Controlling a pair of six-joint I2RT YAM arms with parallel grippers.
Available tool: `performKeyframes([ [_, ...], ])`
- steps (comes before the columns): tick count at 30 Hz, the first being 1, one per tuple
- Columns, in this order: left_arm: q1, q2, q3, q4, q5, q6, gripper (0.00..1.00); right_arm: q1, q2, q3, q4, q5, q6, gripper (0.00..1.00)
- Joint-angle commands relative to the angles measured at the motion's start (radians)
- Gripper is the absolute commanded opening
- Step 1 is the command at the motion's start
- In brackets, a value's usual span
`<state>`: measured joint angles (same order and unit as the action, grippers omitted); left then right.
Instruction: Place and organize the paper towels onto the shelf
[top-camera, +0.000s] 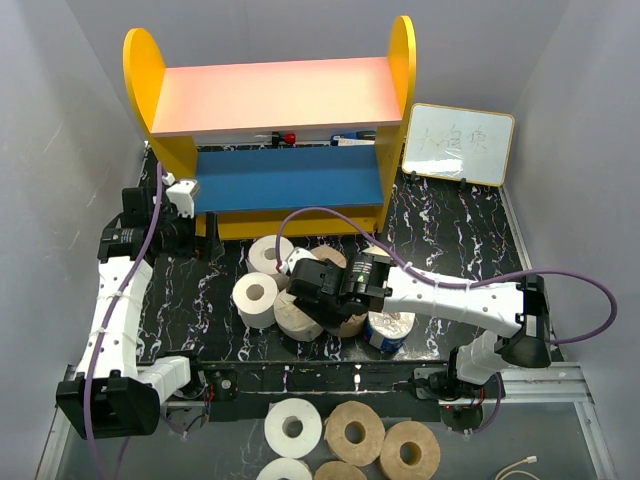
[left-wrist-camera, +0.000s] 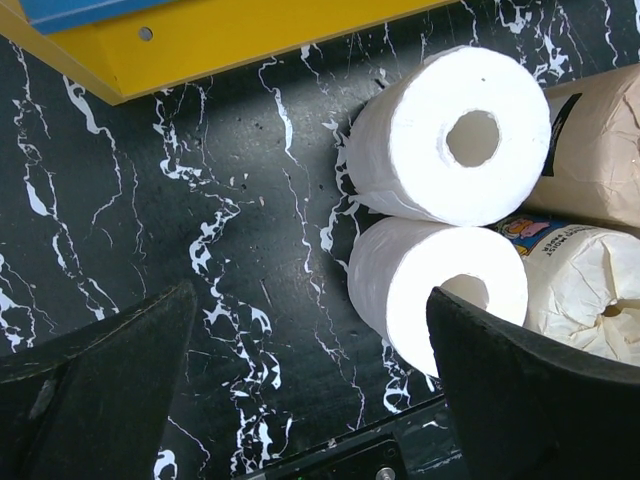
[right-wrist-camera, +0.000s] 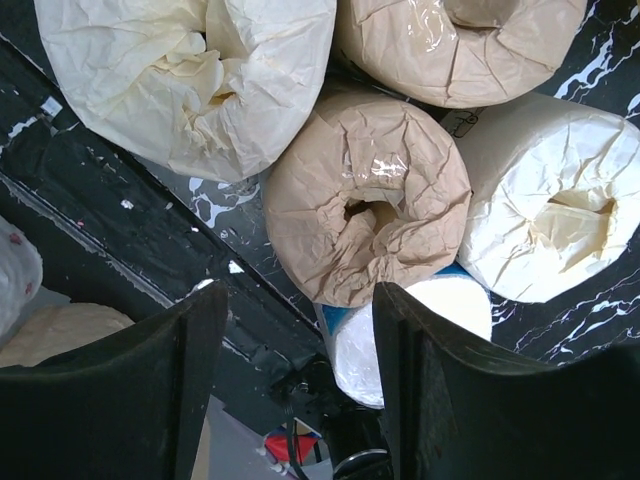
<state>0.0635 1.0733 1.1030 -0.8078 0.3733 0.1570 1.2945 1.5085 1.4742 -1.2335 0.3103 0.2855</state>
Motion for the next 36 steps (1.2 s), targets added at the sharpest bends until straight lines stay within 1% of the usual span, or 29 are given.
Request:
performKeyframes([
  [1,0.004,-0.026,-0.017,-0.005,0.008,0.01,0.99,0.008,0.012,-0.034,0.069,-0.005,-0.015,0.59],
  [4,0.004,-0.034,-0.023,0.003,-0.035,0.01,0.99,0.008,0.009,-0.063,0.095,-0.011,-0.023,0.61],
  [7,0.009,-0.025,-0.024,0.013,-0.114,0.001,0.99,0.008,0.008,-0.085,0.114,-0.011,-0.026,0.62],
  [10,0.055,-0.013,0.001,0.012,-0.152,-0.017,0.99,0.007,0.01,-0.1,0.128,-0.022,-0.031,0.62],
  [11,0.075,-0.01,0.013,0.005,-0.131,-0.019,0.99,0.008,0.012,-0.11,0.132,-0.021,-0.034,0.62],
  [14,0.113,0.001,0.061,-0.039,0.048,-0.013,0.99,0.007,0.011,-0.134,0.154,-0.013,-0.043,0.62],
  [16,0.131,0.006,0.087,-0.057,0.109,-0.017,0.99,0.008,0.013,-0.149,0.167,-0.01,-0.047,0.62],
  [22,0.145,0.021,0.134,-0.063,0.047,-0.015,0.99,0.008,0.012,-0.179,0.199,0.016,-0.054,0.62],
  [29,0.178,0.076,0.132,-0.06,0.034,-0.025,0.99,0.008,0.021,-0.203,0.233,0.015,-0.061,0.61],
  [36,0.196,0.086,0.137,-0.05,0.035,-0.016,0.99,0.007,0.042,-0.226,0.258,-0.002,-0.07,0.56],
])
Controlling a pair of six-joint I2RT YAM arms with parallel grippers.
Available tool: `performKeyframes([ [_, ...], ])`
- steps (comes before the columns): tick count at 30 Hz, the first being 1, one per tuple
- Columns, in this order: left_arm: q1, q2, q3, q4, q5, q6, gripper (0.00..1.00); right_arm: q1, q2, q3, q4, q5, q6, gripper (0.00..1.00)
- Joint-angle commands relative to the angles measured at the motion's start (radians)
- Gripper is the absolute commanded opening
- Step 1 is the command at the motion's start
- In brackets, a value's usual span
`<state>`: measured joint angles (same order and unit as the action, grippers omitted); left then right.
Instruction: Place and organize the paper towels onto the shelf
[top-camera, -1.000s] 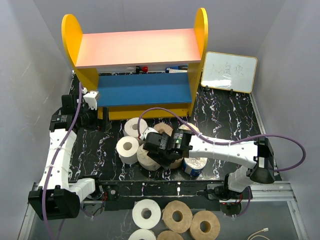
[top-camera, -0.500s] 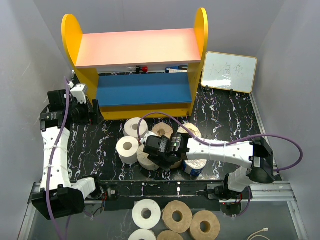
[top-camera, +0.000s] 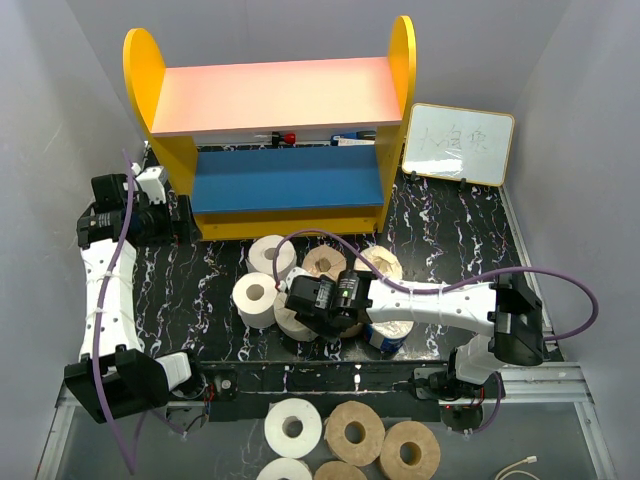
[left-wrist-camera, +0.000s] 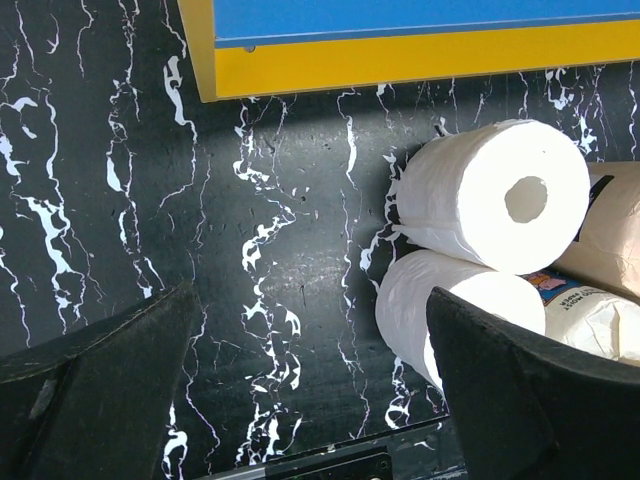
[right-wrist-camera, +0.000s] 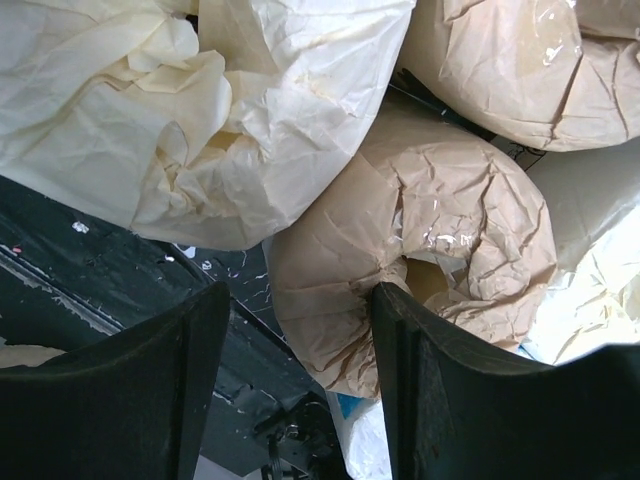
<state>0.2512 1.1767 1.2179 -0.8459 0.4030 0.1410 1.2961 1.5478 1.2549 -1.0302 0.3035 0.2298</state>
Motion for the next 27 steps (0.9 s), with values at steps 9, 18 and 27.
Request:
performKeyframes([
  [9,0.012,-0.017,0.013,-0.009,-0.005,0.012,0.99,0.006,0.012,-0.051,0.096,0.009,-0.023,0.5],
  [18,0.013,-0.026,-0.012,-0.001,-0.013,0.025,0.99,0.006,0.042,-0.084,0.13,-0.009,-0.021,0.24],
  [27,0.015,-0.026,-0.018,0.001,-0.012,0.026,0.99,0.006,0.02,0.032,-0.018,0.113,0.026,0.0],
])
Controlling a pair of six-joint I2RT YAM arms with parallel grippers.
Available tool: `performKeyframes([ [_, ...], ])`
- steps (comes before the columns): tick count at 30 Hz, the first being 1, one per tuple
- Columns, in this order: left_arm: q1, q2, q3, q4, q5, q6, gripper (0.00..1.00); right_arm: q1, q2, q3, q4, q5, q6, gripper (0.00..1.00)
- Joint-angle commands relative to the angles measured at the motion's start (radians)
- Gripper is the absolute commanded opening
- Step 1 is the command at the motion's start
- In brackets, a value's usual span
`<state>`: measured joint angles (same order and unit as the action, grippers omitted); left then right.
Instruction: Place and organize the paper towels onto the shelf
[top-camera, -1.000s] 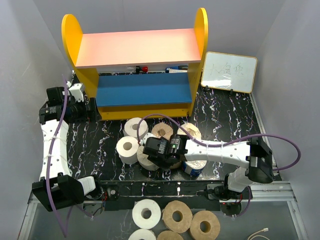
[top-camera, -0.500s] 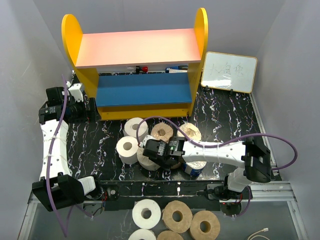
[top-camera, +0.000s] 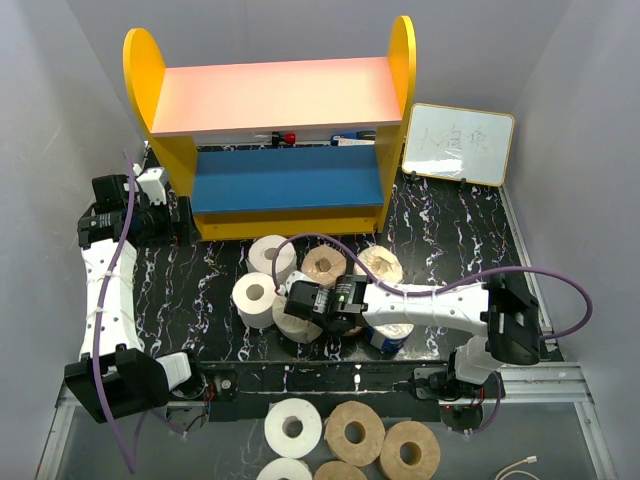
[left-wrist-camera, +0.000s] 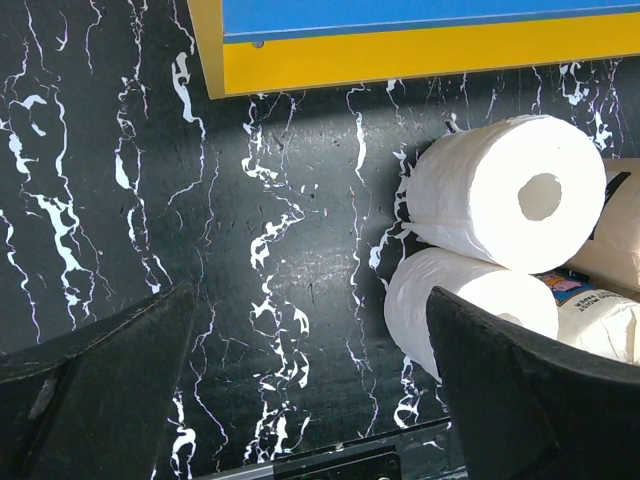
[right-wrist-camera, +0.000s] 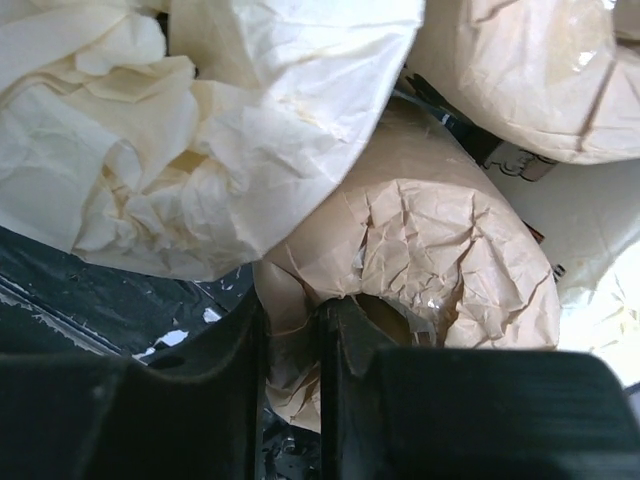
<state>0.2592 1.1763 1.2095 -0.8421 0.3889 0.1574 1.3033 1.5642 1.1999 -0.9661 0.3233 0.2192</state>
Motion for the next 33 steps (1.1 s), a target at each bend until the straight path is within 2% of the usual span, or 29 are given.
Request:
performKeyframes([
  [1,0.005,-0.025,-0.01,-0.003,0.002,0.008,0.99,-0.001,-0.001,0.121,-0.122,0.121,0.055,0.0],
  [7,0.007,-0.018,-0.006,-0.006,0.013,0.01,0.99,-0.001,-0.074,0.398,-0.29,0.184,0.098,0.0],
  [12,0.006,-0.007,0.006,-0.015,0.035,0.007,0.98,-0.002,-0.094,0.578,-0.325,0.178,0.093,0.0],
  [15,0.006,-0.006,0.003,-0.008,0.031,0.005,0.99,-0.001,-0.054,0.645,-0.325,0.319,0.07,0.0],
  [18,0.006,0.006,0.007,-0.007,0.032,0.004,0.99,-0.003,0.023,0.725,-0.277,0.464,-0.035,0.0],
  [21,0.006,0.016,0.02,-0.009,0.044,0.001,0.99,-0.05,0.07,0.742,-0.148,0.54,-0.202,0.0],
  [24,0.006,0.019,0.029,-0.009,0.051,-0.001,0.99,-0.135,0.065,0.706,0.017,0.477,-0.333,0.0],
  [26,0.006,0.02,0.028,-0.006,0.049,0.0,0.99,-0.164,0.022,0.625,0.142,0.419,-0.423,0.0],
  [30,0.007,0.022,0.022,-0.003,0.049,0.001,0.99,-0.175,-0.138,0.331,0.506,0.371,-0.68,0.0],
  [32,0.006,0.025,0.021,-0.003,0.052,0.004,0.99,-0.223,-0.205,0.256,0.645,0.334,-0.699,0.0],
  [33,0.006,0.027,0.019,-0.003,0.054,0.005,0.99,-0.272,-0.219,0.261,0.649,0.282,-0.675,0.0],
])
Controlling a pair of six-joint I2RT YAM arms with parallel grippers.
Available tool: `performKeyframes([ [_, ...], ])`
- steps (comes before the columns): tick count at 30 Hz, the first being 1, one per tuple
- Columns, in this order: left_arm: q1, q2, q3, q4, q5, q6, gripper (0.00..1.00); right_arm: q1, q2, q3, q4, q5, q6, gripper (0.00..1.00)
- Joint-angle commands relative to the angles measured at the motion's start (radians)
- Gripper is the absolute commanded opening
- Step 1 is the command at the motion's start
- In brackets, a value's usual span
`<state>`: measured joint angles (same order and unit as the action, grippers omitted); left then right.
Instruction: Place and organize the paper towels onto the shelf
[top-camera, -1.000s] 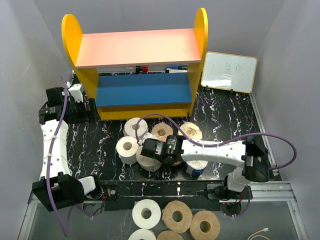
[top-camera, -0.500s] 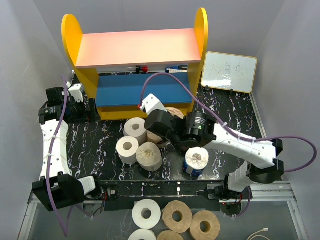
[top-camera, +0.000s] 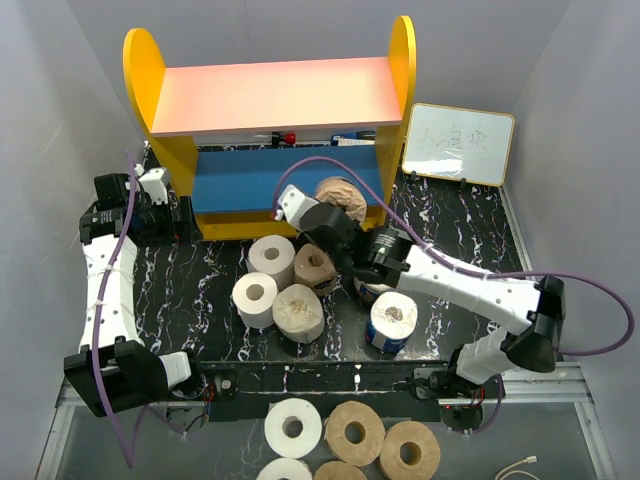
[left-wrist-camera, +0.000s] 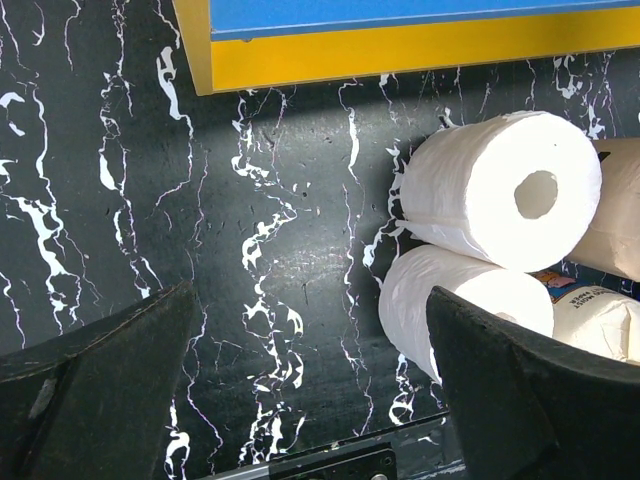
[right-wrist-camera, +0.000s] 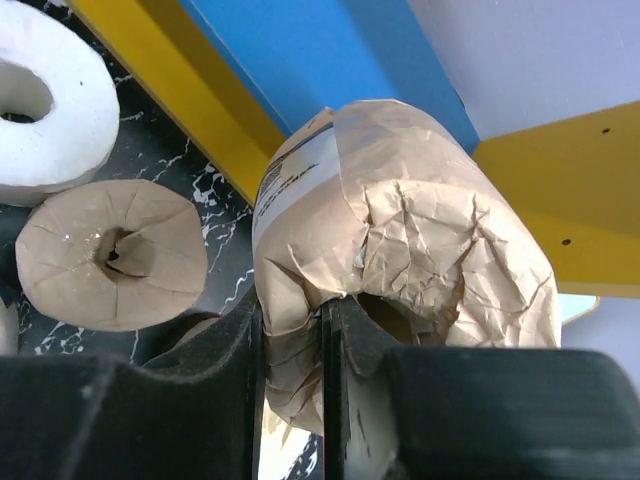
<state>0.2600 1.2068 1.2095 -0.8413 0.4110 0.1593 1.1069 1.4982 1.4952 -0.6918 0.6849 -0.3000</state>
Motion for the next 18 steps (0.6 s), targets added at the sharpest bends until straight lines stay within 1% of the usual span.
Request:
performKeyframes([
  [1,0.006,-0.002,0.019,-0.004,0.033,0.004,0.99,-0.129,-0.155,-0.016,0.357,-0.139,-0.127,0.0],
  [3,0.005,0.001,0.02,-0.005,0.035,0.006,0.98,-0.212,-0.143,0.015,0.317,-0.207,-0.113,0.0],
  [5,0.005,0.004,0.022,-0.005,0.041,0.006,0.99,-0.243,-0.121,0.018,0.314,-0.225,-0.147,0.0],
  [7,0.005,0.007,0.023,-0.006,0.044,0.007,0.99,-0.271,-0.071,0.057,0.282,-0.245,-0.155,0.0],
  [10,0.005,0.012,0.028,-0.008,0.047,0.007,0.99,-0.338,0.012,0.134,0.202,-0.345,-0.151,0.0],
  [15,0.006,0.018,0.033,-0.01,0.054,0.004,0.99,-0.39,0.075,0.16,0.184,-0.455,-0.18,0.0],
  [18,0.005,0.02,0.033,-0.012,0.057,0.004,0.99,-0.406,0.108,0.175,0.15,-0.485,-0.181,0.0],
])
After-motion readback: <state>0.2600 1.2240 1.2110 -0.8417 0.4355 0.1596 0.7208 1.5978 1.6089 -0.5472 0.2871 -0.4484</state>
